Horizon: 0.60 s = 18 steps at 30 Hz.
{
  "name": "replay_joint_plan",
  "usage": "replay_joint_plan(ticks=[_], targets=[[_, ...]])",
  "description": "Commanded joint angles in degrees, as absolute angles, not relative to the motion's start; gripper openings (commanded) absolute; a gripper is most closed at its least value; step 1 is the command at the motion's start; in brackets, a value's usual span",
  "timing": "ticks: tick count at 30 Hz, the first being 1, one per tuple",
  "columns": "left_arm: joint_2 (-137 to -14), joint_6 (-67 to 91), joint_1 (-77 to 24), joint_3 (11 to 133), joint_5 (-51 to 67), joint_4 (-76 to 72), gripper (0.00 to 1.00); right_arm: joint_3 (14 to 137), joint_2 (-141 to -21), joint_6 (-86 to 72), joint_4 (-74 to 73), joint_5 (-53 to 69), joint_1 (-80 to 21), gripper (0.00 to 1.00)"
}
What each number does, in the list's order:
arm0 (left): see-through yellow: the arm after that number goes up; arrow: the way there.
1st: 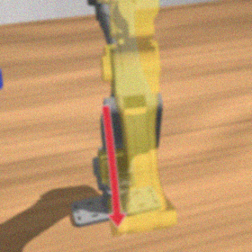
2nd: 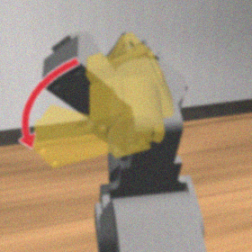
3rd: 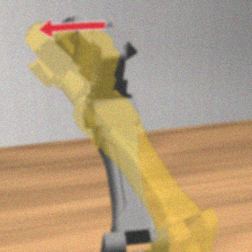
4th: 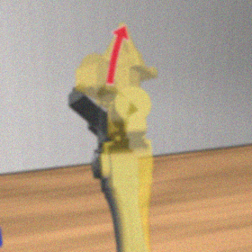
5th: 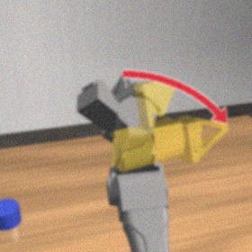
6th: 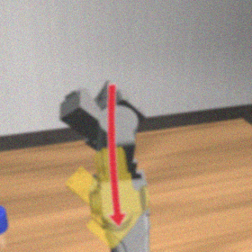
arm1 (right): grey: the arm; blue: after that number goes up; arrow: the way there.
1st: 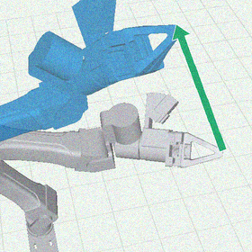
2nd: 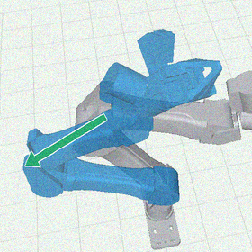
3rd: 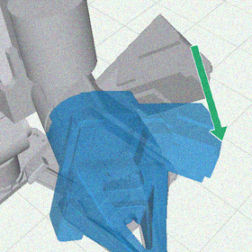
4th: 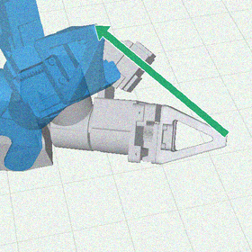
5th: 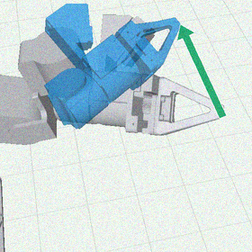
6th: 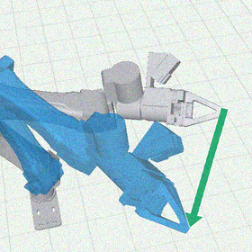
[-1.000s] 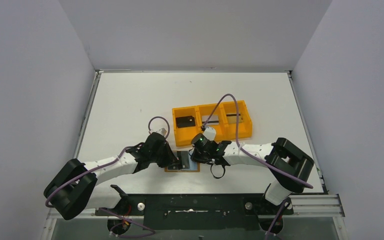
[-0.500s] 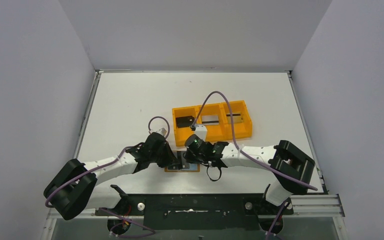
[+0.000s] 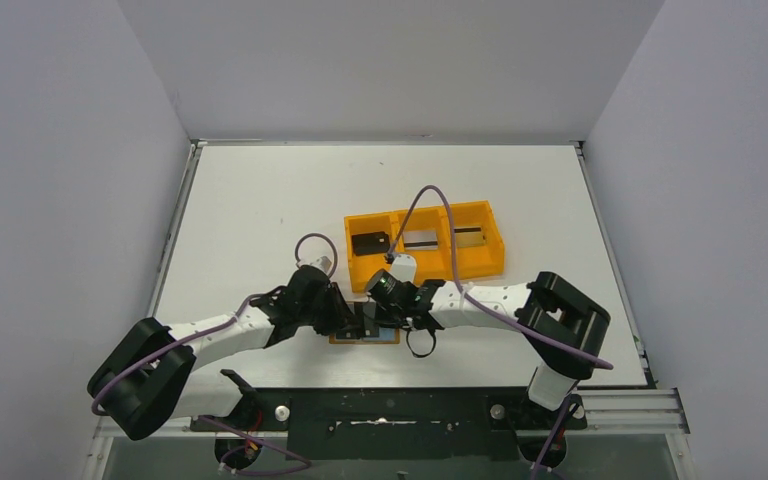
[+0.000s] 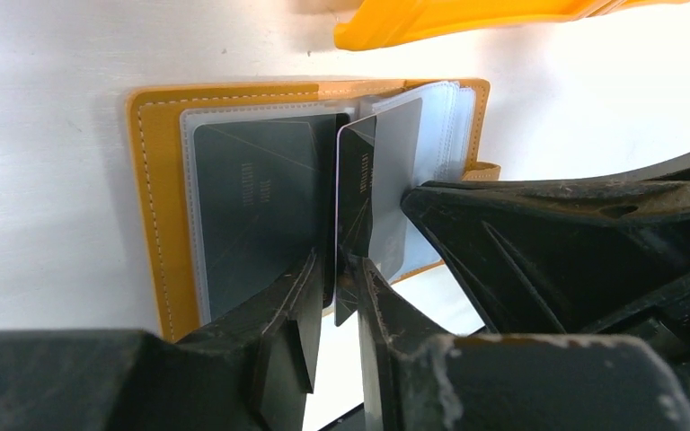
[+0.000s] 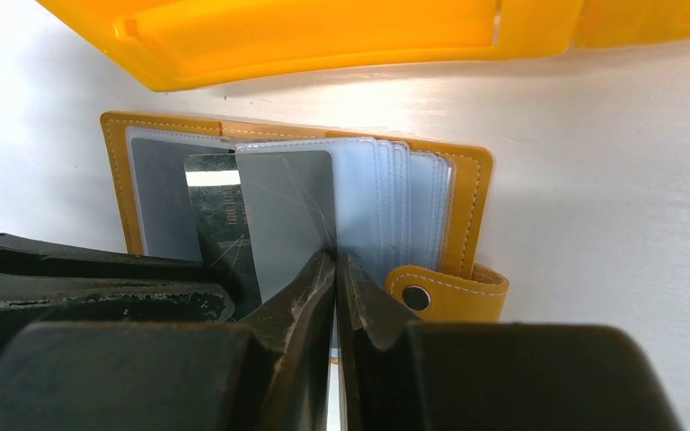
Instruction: Take the credit cards out of the card holder
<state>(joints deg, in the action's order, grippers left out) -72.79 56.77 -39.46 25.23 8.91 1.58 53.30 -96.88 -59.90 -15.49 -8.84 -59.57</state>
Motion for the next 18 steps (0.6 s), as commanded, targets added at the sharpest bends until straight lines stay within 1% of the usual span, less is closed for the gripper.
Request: replay_joint_plan(ticks=[1, 5, 13, 15, 18], targets=[[-72.2, 57.5, -38.8, 24.9, 11.6, -5.6, 0.22, 51.4, -96.8, -61.6, -17.9, -9.7, -58.6, 0.06], [-73.4, 58.6, -38.7, 24.4, 12.7, -7.7, 0.23, 50.7, -96.7, -61.6, -17.1, -8.9, -58.3, 0.06], [-73.0, 61.1, -38.3, 21.9, 12.7, -10.4, 0.23, 50.1, -96.3, -61.8, -16.0, -8.3, -57.8, 0.06], [-73.0, 61.2, -38.1, 21.6, 12.7, -10.6, 0.22, 49.8, -96.3, -61.9, -15.9, -8.2, -57.8, 0.06], [-73.0, 61.2, -38.0, 21.2, 12.8, -10.7, 0.15, 49.7, -96.2, -62.0, -15.8, -8.1, -57.6, 0.06]])
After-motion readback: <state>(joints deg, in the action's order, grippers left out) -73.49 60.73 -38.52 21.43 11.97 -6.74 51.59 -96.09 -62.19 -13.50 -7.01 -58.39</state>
